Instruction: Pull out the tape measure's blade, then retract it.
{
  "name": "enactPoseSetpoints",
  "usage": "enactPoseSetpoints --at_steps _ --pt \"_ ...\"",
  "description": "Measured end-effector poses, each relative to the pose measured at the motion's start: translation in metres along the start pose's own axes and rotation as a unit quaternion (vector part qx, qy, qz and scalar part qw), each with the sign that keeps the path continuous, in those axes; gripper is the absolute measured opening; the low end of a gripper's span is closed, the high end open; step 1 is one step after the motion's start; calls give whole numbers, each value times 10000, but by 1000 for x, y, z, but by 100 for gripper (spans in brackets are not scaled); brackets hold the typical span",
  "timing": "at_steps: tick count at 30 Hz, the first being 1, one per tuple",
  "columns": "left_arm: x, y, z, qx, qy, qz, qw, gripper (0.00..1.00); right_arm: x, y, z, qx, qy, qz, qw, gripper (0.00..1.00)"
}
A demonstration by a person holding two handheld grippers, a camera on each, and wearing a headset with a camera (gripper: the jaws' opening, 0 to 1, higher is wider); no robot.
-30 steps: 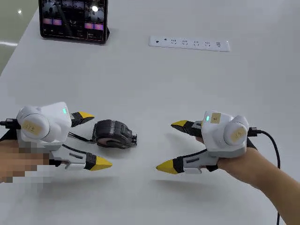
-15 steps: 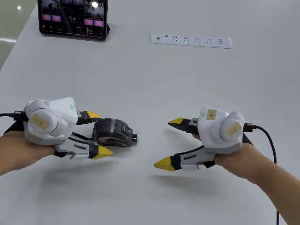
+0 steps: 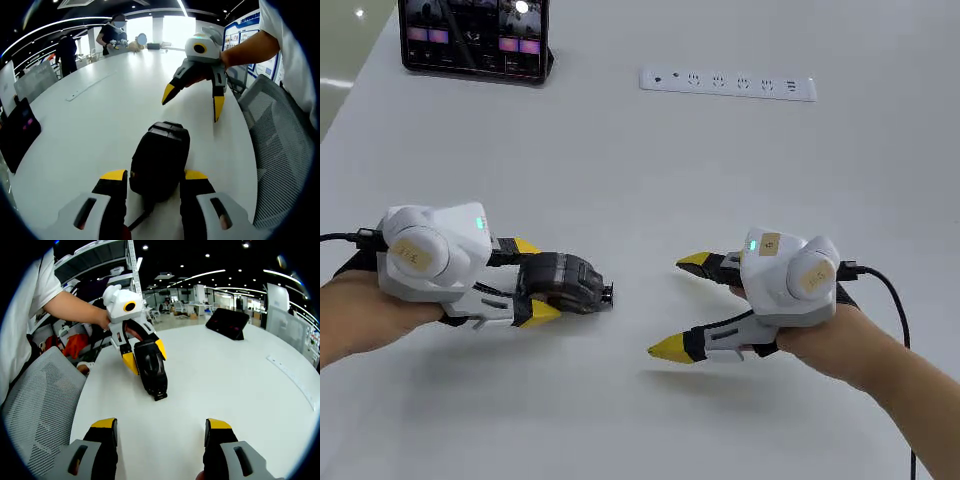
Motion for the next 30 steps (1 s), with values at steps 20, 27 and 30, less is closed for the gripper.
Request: enactPoseSetpoints --at_steps 20,27,30 --pt "2 1 -2 -16 55 37 10000 33 2 -2 0 -10 10 -23 10000 69" --pt "2 1 -1 -86 20 51 9999 33 4 -4 -1 -109 9 -14 9999 65" --pt "3 1 0 -103 16 57 9999 33 6 -7 -4 -146 -2 -32 9999 63"
Point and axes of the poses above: the centre of the closed fingertips' face, and the gripper's own axes: x roughly forward along the fingers, z roughly to its left, y roughly out of its underside, the point moved 1 cm from there along -x, roughly backward along the fingers, and after that the axes turned 7 degrees about z, right-handed, at the moved point
